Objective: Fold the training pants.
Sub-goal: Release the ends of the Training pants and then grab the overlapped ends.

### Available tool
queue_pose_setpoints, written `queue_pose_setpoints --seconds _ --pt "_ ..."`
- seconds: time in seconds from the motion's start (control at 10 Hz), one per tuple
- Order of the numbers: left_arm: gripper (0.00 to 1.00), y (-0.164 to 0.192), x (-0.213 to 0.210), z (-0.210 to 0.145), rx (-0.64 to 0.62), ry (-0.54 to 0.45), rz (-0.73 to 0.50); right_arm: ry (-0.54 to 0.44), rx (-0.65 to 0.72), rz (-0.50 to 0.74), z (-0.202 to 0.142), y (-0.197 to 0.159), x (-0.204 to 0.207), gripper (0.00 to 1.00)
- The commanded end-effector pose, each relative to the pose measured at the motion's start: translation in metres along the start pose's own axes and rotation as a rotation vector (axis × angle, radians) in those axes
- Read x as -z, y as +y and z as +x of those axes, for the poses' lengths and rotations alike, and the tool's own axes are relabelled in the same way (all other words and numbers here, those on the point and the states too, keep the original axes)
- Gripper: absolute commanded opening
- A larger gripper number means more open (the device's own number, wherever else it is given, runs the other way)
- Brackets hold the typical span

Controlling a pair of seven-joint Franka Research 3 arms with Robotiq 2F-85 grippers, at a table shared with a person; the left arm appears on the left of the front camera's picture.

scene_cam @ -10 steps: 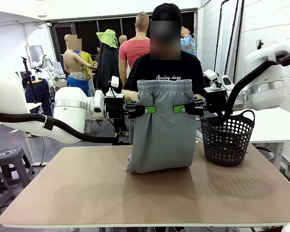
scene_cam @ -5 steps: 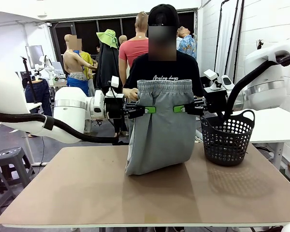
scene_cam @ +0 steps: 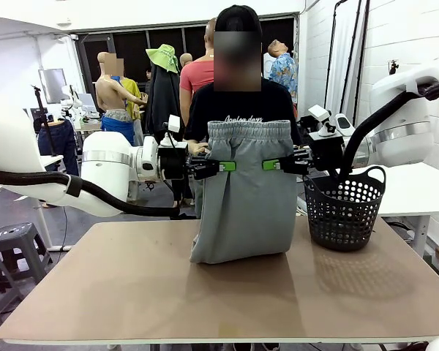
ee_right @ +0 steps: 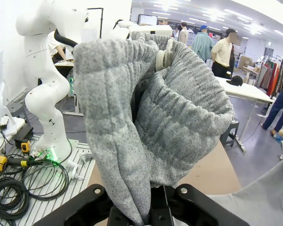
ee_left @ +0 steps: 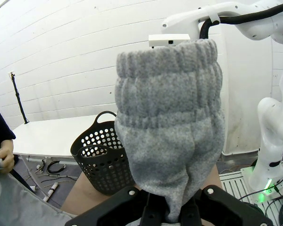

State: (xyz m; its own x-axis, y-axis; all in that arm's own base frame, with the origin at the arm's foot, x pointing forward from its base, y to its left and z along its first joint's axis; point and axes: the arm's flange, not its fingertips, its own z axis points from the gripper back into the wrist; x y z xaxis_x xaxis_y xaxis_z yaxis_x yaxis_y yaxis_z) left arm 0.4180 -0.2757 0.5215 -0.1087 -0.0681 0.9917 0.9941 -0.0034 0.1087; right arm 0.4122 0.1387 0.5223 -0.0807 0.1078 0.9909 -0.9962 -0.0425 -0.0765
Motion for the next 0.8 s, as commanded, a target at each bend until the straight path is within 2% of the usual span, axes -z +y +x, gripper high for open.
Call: queue_pose_setpoints --seconds 0.0,0.7 --pt "0.00 0.0003 0.0001 0.0029 0.008 -0.021 0.016 -0.026 -0.004 -0.006 0.0007 0.0029 0.0009 0.00" --pt "0.00 0.0003 0.0001 0.0029 0.008 -0.021 0.016 -0.026 -0.004 -0.006 0.0007 0.0029 0.0009 0.00"
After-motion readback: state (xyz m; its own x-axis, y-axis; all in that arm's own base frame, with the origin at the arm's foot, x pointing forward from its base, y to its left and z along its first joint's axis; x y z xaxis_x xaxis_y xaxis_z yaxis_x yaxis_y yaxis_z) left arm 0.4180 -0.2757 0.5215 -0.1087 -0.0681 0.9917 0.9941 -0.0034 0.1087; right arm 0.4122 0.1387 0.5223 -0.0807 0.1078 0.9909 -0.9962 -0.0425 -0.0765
